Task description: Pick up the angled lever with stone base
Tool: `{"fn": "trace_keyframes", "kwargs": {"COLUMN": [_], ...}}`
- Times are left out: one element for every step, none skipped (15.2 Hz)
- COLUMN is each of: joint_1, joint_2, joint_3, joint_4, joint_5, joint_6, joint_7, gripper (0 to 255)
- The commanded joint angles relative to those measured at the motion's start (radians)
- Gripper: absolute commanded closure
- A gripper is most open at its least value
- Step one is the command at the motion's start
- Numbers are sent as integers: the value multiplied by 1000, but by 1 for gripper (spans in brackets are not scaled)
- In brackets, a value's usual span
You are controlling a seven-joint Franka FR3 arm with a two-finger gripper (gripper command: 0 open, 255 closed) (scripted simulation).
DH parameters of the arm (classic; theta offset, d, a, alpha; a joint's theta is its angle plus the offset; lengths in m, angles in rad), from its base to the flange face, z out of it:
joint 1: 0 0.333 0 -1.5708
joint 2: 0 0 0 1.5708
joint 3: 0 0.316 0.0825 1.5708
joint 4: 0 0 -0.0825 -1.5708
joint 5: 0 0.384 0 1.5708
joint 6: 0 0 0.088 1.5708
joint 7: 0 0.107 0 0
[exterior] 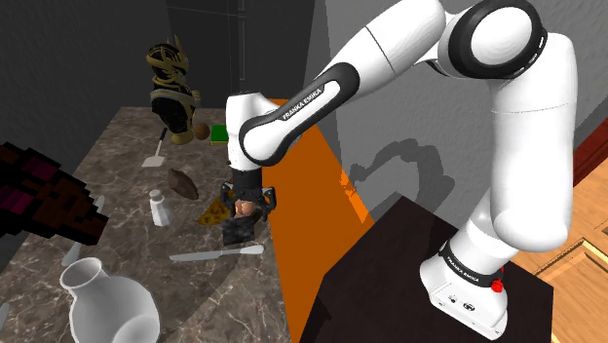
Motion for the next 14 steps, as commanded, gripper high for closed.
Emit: {"fn": "trace_keyframes", "kwargs": {"joint_1": [6,9,11,15,15,15,15,15,15,15,15,15,15,15], "joint_2": [24,34,45,61,61,61,60,60,60,60,60,60,59,60], "joint_3": [-7,-10,-13,-18,-18,-18,-17,-17,-17,-17,-17,-17,-17,-17], "joint_4": [8,8,9,10,10,10,9,9,9,9,9,9,9,9], "joint_5": [-8,-11,-15,-20,-20,-20,-20,-20,-19,-20,-20,-19,-19,-19], "joint_6": [16,25,35,49,49,49,49,49,49,49,49,49,49,49], "joint_7": [3,4,4,5,5,5,5,5,5,5,5,5,5,5], "gripper": [0,0,0,0,0,0,255,255,255,255,255,255,255,255]}}
